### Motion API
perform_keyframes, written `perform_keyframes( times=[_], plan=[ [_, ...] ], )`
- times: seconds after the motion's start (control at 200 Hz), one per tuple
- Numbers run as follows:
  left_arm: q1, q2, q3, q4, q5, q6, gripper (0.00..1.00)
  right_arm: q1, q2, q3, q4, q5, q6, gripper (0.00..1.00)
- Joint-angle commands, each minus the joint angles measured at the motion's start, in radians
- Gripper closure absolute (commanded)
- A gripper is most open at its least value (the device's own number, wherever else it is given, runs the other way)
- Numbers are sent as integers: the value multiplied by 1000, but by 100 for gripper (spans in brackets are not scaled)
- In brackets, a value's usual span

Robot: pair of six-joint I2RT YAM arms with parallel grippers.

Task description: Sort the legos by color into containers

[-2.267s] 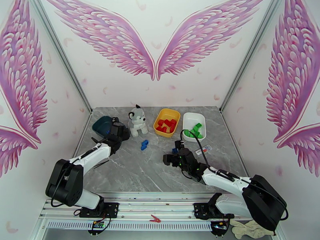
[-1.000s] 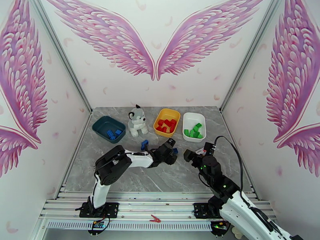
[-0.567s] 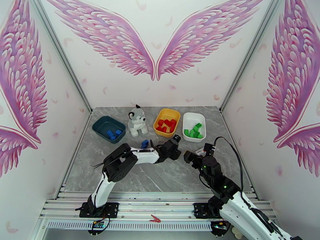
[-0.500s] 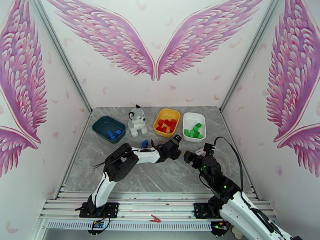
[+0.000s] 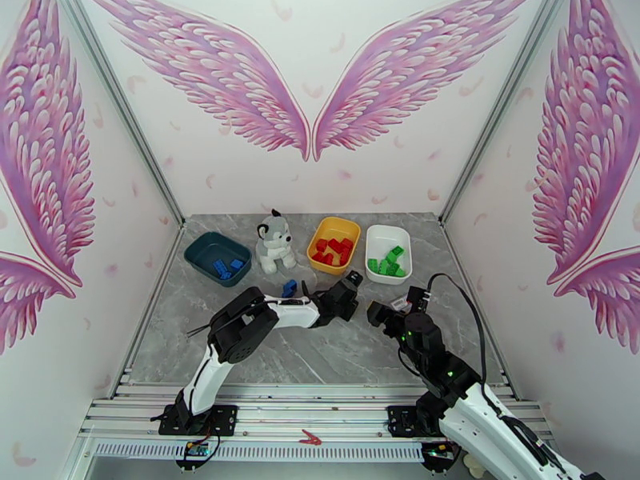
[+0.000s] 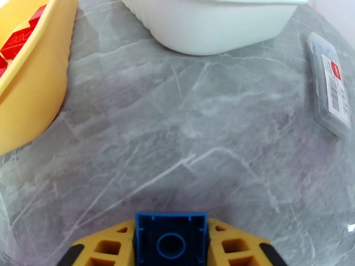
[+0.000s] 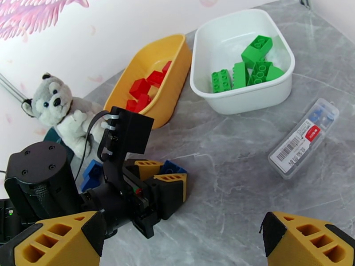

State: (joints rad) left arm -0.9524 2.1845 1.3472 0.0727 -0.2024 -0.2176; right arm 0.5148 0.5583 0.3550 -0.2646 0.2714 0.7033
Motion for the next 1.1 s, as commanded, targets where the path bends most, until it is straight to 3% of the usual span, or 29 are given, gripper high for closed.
perform_keyframes(
  times=[0.0, 0.205, 0.385, 0.495, 0.645, 0.84, 1.095],
  plan=[
    [-6, -106, -109, 24, -14, -22, 72, -7, 10, -27, 40, -41, -10, 1],
    [6, -319, -271, 45, -93, -38, 74, -4, 119, -67, 206, -166, -1, 1],
    [70, -549, -449, 39, -203, -90, 74, 40, 353, -45, 368, -259, 1, 2],
    [162, -680, -549, 25, -264, -143, 73, 116, 505, 1, 444, -259, -4, 3],
    [367, -788, -616, -21, -297, -228, 72, 240, 723, 114, 495, -241, -18, 6],
    [632, -744, -546, -60, -226, -278, 71, 347, 938, 272, 505, -238, -33, 9],
    [787, -531, -319, -123, -179, -270, 68, 373, 1058, 380, 485, -258, -43, 10]
  ],
)
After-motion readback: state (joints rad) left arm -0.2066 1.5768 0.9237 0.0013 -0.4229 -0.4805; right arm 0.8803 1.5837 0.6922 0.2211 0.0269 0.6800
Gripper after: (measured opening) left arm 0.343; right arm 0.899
